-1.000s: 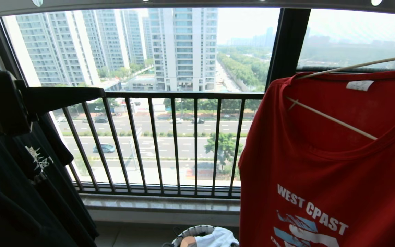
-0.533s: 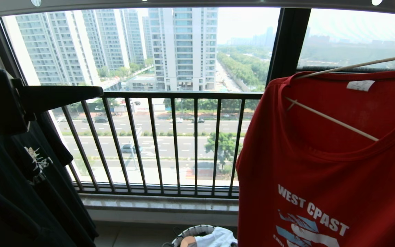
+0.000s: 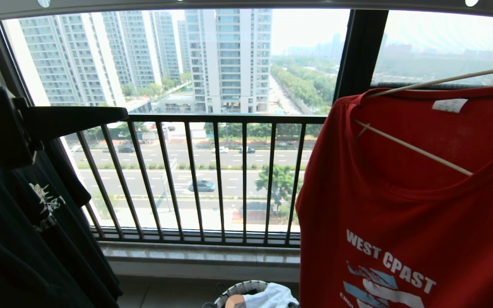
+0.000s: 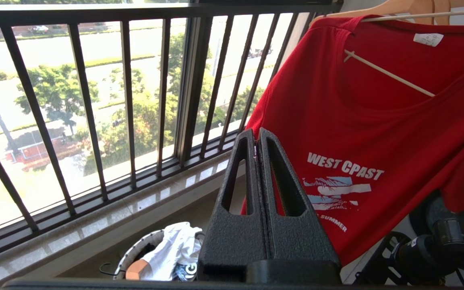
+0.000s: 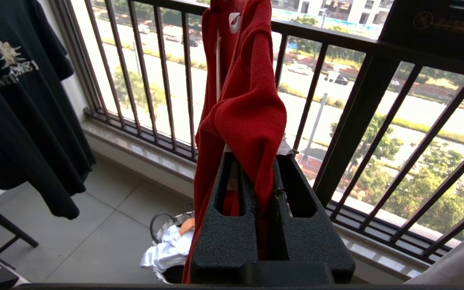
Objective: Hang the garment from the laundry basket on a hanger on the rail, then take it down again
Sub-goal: Hang the clothes rack on the clothesline
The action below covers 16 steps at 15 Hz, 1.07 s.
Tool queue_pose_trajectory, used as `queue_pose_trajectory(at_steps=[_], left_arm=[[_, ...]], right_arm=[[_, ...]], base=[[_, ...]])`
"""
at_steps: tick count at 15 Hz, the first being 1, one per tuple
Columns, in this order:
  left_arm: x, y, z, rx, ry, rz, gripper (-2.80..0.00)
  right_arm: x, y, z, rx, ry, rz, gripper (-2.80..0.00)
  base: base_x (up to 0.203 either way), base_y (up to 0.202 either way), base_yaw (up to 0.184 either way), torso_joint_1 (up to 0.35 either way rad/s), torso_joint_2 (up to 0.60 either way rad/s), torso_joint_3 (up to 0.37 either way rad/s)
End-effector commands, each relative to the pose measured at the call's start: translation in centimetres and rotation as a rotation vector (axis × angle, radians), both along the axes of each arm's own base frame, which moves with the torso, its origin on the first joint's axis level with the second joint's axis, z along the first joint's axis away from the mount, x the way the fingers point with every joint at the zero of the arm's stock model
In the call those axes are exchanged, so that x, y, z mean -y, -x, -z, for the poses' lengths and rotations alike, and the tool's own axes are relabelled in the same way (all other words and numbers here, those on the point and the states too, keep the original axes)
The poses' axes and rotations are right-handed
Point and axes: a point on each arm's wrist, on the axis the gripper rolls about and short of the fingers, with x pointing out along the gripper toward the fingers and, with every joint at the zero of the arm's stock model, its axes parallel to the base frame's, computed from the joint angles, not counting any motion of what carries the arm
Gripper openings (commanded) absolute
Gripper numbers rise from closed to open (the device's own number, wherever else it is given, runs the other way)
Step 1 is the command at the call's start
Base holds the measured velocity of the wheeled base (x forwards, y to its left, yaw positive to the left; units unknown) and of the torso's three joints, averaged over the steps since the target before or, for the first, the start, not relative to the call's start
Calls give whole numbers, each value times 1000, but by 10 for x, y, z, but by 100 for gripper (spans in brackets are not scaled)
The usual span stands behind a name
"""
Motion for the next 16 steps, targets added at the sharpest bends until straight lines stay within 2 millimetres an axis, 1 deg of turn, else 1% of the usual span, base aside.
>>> queue_pose_trajectory(at_steps=[1, 4, 7, 10, 12, 16], left_arm=[[0, 0, 0, -1, 1, 2, -280], [0, 0, 0, 0, 1, 1, -280], [0, -1, 0, -1, 1, 1, -280], [0, -2, 1, -6, 0, -1, -280], [-2, -4, 1, -7, -1, -16, -280], [-2, -5, 0, -6, 0, -21, -280]], right_arm=[[0, 0, 0, -2, 1, -3, -280], [-2, -4, 1, -19, 12, -2, -280], [-8, -19, 2, -58, 38, -18, -280], [-18, -40, 2, -86, 74, -44, -280], [-26, -55, -2, -63, 67, -55, -280], [-38, -77, -4, -51, 75, -80, -280]], base=[[0, 0, 0, 0, 0, 0], [0, 0, 0, 0, 0, 0], [0, 0, 0, 0, 0, 0], [0, 0, 0, 0, 0, 0], [0, 0, 0, 0, 0, 0], [0, 0, 0, 0, 0, 0]])
